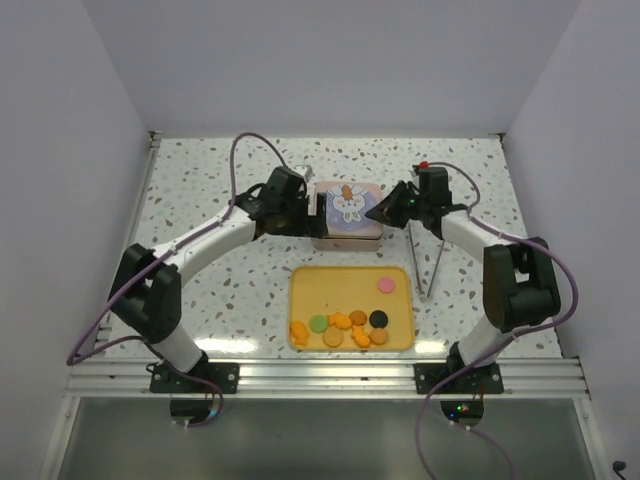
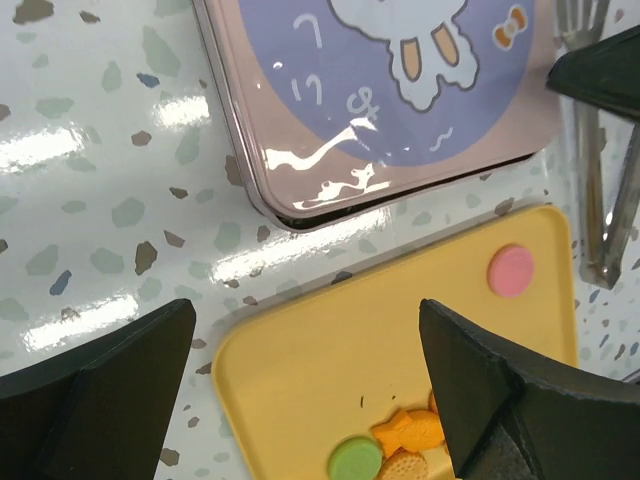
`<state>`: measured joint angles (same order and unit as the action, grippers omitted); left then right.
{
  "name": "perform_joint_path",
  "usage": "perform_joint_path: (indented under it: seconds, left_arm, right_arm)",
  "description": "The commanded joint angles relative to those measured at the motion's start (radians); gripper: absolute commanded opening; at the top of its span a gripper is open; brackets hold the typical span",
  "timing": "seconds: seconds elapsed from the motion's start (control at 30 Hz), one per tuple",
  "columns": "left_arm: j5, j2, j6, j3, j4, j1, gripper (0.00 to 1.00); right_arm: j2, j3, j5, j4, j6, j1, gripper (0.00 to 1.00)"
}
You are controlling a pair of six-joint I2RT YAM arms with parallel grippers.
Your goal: Pack the cookies
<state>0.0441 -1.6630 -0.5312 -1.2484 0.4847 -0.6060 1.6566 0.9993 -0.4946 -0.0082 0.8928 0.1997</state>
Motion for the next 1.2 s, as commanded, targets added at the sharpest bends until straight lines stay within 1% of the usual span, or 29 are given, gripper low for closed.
perform_joint_path:
  seconds: [0.0,0.03,0.1,0.17,0.3,0.47,0.67,0.97,1.03,1.17]
  left_arm:
    - [0.002,0.046,0.000,0.003,-0.057,0.037,1.00]
    - [0.017,0.040,0.000,0.000,-0.064,0.063,1.00]
    - [0.063,0.011,0.002,-0.002,-0.093,0.100,1.00]
    - [0.106,-0.024,0.010,-0.005,-0.130,0.117,1.00]
    - [0.115,-0.104,0.033,-0.049,-0.129,0.134,1.00]
    - [0.125,-0.175,0.046,-0.129,-0.129,0.137,1.00]
    - [0.132,-0.239,0.051,-0.215,-0.120,0.144,1.00]
    - [0.140,-0.306,0.065,-0.307,-0.103,0.163,1.00]
    - [0.145,-0.323,0.069,-0.359,-0.098,0.181,1.00]
    - [0.178,-0.420,0.073,-0.488,-0.090,0.227,1.00]
  right_arm:
    - [-0.007,0.035,-0.012,0.054,0.020,0.006,0.06]
    - [-0.015,0.039,-0.004,0.044,0.014,0.003,0.19]
    - [-0.037,0.071,0.040,-0.033,-0.035,0.001,0.46]
    - [-0.069,0.097,0.074,-0.103,-0.090,-0.003,0.56]
    - [-0.098,0.137,0.148,-0.205,-0.156,-0.025,0.57]
    - [-0.063,0.192,0.203,-0.297,-0.204,-0.045,0.53]
    - [0.018,0.234,0.198,-0.306,-0.213,-0.046,0.49]
    - [0.126,0.320,0.188,-0.289,-0.206,-0.046,0.48]
    - [0.129,0.334,0.180,-0.294,-0.204,-0.046,0.47]
    - [0.098,0.329,0.179,-0.322,-0.215,-0.046,0.47]
